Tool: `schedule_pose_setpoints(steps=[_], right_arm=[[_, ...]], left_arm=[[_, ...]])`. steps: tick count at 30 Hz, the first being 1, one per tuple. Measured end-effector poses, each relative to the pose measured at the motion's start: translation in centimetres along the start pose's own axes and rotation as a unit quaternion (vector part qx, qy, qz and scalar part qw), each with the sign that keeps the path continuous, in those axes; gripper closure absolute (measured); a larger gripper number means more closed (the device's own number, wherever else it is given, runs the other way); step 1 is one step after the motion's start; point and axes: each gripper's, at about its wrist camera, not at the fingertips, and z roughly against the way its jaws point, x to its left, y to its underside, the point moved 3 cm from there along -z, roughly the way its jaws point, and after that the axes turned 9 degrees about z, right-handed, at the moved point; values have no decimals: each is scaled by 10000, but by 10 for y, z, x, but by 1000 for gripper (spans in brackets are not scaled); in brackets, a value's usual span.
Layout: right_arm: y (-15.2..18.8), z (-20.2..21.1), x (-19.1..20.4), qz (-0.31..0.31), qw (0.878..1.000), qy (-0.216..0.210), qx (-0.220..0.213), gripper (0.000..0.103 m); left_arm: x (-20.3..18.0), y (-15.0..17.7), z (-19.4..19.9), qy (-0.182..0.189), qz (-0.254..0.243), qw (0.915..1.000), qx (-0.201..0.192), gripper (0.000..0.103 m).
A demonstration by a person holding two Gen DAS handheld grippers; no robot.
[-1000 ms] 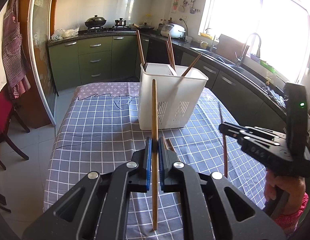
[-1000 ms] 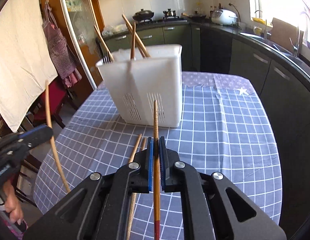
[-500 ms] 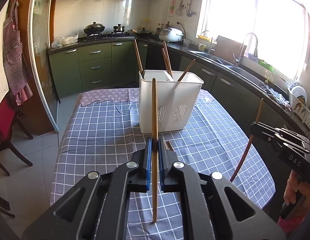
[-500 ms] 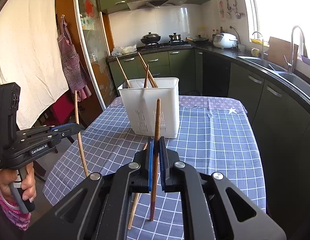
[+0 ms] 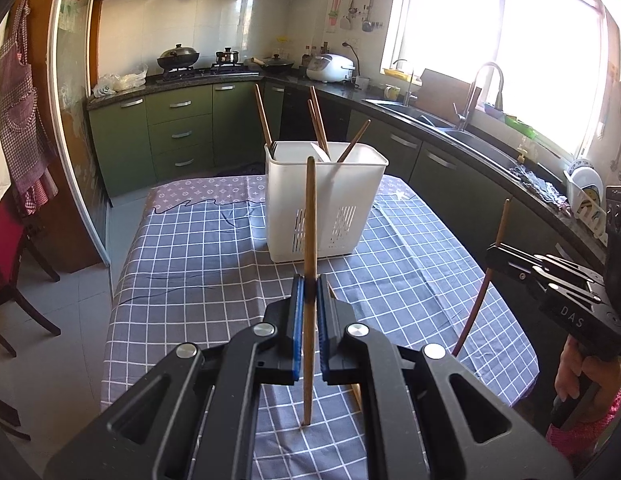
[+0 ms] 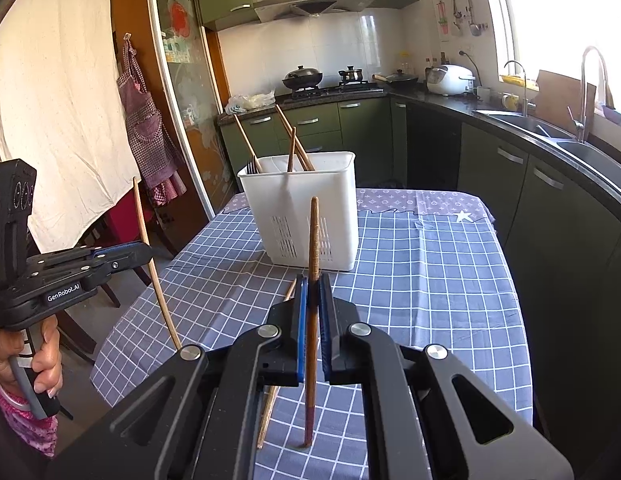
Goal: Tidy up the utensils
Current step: 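Lift both held chopsticks and carry them up to the white holder, then insert both chopsticks into the white holder and open both grippers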
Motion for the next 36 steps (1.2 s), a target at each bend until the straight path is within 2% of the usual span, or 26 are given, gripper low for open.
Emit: schedule_pose_setpoints(steps=[9, 19, 25, 28, 36], right_arm=[[-3, 1, 2, 35, 10000, -65, -34, 96], [-32, 1, 2, 182, 9996, -126, -162, 96], [-77, 10, -1, 369, 9985, -160, -379, 96], [-108, 19, -2, 474, 9970, -172, -589, 96], [-198, 34, -15, 497, 9900, -61, -1322, 96]], left_arm=[[-2, -4, 6, -26, -96, 9999, -106, 97], [-8, -24, 12, 12, -230, 9995, -223, 97], [-13, -56, 20, 156, -296, 9989, -324, 97], [-19, -81, 26, 247, -369, 9981, -433, 97], [-33, -159, 38, 323, -319, 9917, -1206, 97]])
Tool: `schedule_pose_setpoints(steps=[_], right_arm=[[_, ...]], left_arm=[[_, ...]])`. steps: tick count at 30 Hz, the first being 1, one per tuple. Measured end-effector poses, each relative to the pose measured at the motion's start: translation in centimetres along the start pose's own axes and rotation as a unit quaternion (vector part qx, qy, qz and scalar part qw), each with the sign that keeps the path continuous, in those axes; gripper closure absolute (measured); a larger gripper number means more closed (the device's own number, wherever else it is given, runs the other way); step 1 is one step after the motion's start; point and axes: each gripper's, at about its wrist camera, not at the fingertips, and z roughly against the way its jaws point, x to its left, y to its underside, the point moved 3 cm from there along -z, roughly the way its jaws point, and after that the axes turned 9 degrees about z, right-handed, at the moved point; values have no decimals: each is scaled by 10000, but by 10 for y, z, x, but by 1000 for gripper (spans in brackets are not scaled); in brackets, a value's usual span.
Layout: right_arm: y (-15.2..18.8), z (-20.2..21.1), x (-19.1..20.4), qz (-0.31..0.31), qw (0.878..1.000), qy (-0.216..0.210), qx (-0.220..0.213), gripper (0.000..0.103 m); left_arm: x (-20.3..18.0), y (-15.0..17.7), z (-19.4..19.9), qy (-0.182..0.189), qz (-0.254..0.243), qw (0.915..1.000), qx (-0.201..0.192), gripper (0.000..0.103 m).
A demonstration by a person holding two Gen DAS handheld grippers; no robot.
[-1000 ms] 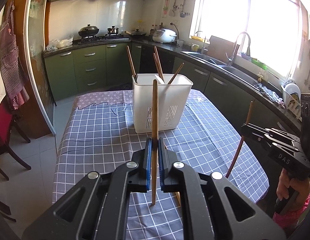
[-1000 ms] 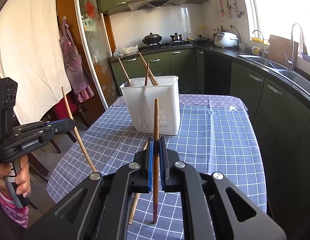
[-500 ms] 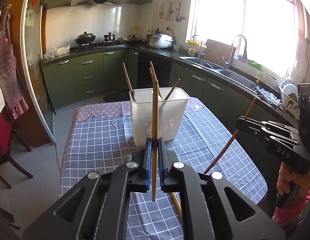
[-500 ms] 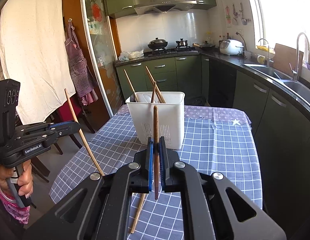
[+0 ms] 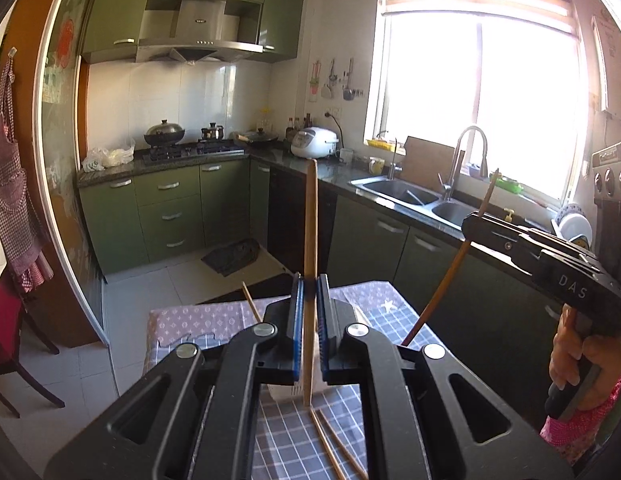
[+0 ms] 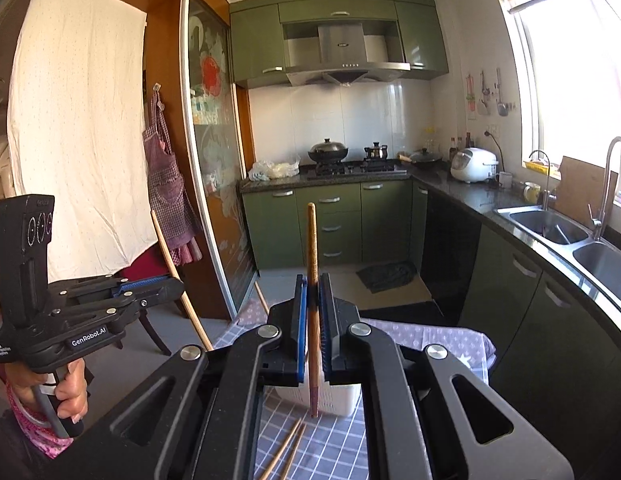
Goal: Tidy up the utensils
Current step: 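Insert both chopsticks into the white holder and open both grippers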
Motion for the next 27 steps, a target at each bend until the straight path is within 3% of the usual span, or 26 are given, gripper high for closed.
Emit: schedule_pose_setpoints(steps=[4, 8, 18, 27], right_arm=[[-28, -18, -15, -16, 9997, 171, -186, 96], [-33, -50, -28, -55, 9996, 251, -90, 96], [35, -134, -41, -407, 9959, 31, 809, 96], [65, -142, -38, -458, 9933, 37, 1065, 95]], left_arm=[[-1, -28, -18, -24, 42, 9997, -232, 97], [4, -35, -46, -168, 94, 9996, -213, 97], [22, 19, -113, -506, 97, 9969, 595, 97], [27, 44, -120, -614, 15, 9948, 807, 95]])
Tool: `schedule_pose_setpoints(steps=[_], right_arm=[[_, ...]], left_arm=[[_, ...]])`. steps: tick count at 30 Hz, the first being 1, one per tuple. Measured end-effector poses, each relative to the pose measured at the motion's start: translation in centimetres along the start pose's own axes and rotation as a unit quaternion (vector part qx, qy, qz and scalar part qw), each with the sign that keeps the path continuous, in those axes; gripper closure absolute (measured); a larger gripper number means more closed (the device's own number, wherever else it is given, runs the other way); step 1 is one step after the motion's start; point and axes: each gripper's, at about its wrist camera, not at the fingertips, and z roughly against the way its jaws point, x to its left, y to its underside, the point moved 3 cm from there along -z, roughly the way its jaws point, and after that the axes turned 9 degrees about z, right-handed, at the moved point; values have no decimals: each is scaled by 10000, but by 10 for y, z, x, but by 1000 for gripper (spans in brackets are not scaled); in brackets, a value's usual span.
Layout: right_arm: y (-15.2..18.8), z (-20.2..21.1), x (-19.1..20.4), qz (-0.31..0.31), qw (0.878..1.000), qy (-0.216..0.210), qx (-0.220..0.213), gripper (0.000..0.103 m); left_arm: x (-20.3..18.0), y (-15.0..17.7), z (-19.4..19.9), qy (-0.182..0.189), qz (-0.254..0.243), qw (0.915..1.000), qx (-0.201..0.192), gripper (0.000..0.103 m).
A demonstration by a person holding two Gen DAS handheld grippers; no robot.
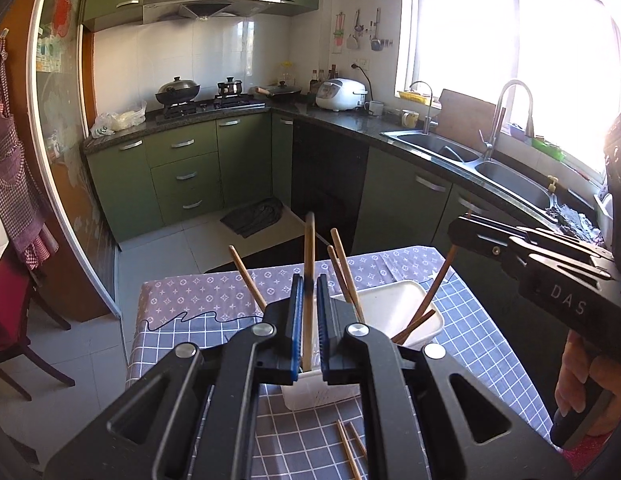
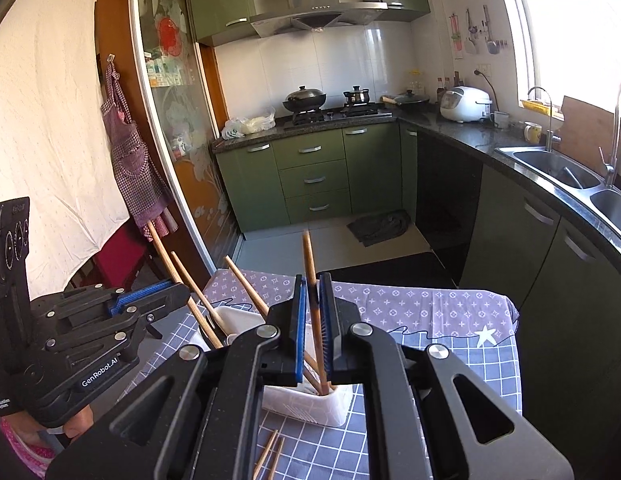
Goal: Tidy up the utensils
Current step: 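Insert both chopsticks into the white holder and open both grippers, then move both open grippers down to the last two chopsticks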
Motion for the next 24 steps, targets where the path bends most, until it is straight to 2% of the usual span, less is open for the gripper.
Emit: schedule_pose_setpoints(steps=[2, 4, 8, 10, 12, 14, 17, 21, 23, 24], right_arm=[[0, 8, 2, 14, 10000, 32, -55, 93], [-1, 19, 4, 41, 9999, 45, -119, 90], [3, 53, 13, 81, 9994, 14, -341, 88], [14, 71, 17, 103, 9992, 60, -388, 81], [30, 84, 20, 73, 9994, 59, -338, 78], [53, 90, 19, 9, 9998, 110, -187, 77], [97, 90, 16, -75, 9992, 352, 164, 72], [157, 75, 6, -279, 9954, 535, 744, 70], [182, 67, 0, -483, 9931, 475, 958, 70], [192, 64, -3, -576, 9919, 459, 1034, 70]], left_arm=[[2, 0, 2, -15, 0, 10000, -6, 89], [3, 1, 6, -30, -12, 10000, -9, 78], [3, 4, 26, -7, 9, 10000, -72, 77], [4, 9, 41, 17, 16, 10000, -64, 66], [3, 21, 53, -2, -7, 10000, 27, 61], [2, 38, 58, -6, -17, 9996, 266, 60], [1, 73, 50, 182, 72, 9960, 869, 61], [-6, 117, 22, 357, 158, 9846, 1707, 62], [-9, 133, 4, 309, 189, 9780, 2054, 66], [-10, 140, -6, 306, 208, 9737, 2248, 72]])
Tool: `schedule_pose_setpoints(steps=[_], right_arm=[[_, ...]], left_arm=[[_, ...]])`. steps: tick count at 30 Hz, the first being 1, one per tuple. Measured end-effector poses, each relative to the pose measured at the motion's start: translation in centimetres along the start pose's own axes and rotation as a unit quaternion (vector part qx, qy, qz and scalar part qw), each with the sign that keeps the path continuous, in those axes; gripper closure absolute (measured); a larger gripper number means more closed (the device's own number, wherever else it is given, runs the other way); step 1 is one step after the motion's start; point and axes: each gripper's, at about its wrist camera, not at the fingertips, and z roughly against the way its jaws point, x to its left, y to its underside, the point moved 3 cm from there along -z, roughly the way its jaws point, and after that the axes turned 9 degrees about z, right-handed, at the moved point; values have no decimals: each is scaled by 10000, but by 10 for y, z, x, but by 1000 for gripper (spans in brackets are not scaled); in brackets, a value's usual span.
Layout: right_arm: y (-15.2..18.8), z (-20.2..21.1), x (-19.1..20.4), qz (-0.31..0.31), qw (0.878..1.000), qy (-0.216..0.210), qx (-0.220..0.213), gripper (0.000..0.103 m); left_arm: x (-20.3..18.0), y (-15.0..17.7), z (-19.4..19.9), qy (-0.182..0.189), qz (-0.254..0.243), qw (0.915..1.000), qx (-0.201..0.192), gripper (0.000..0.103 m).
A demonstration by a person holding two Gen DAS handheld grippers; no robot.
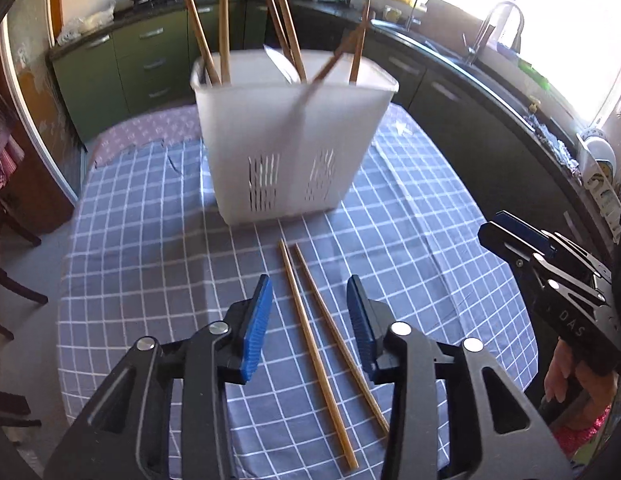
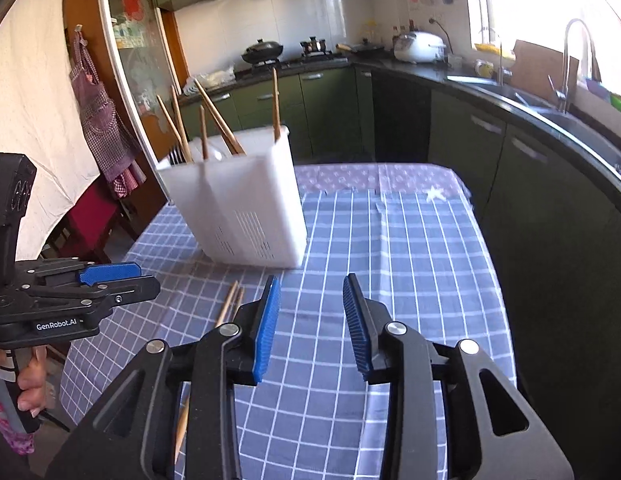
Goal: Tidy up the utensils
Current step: 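Move both open grippers down to the last two chopsticks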
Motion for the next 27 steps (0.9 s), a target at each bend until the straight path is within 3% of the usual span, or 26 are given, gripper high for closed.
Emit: schedule_pose_setpoints(steps=[3, 5, 14, 27], right_arm=[[18, -10, -11, -169, 9997, -60, 167, 70], [22, -13, -16, -248, 9994, -95, 213, 70], [19, -27, -18, -317, 9986, -273, 310, 69], [22, -26, -27, -507, 9977, -340, 305, 65]], left_arm=[[4, 6, -34, -63, 228, 9982, 550, 83], [8, 7, -48, -153, 343, 9967, 717, 83], [9, 5, -81, -545, 493, 9929, 936, 90], [-13, -2, -109, -800, 335, 9909, 1032, 95]])
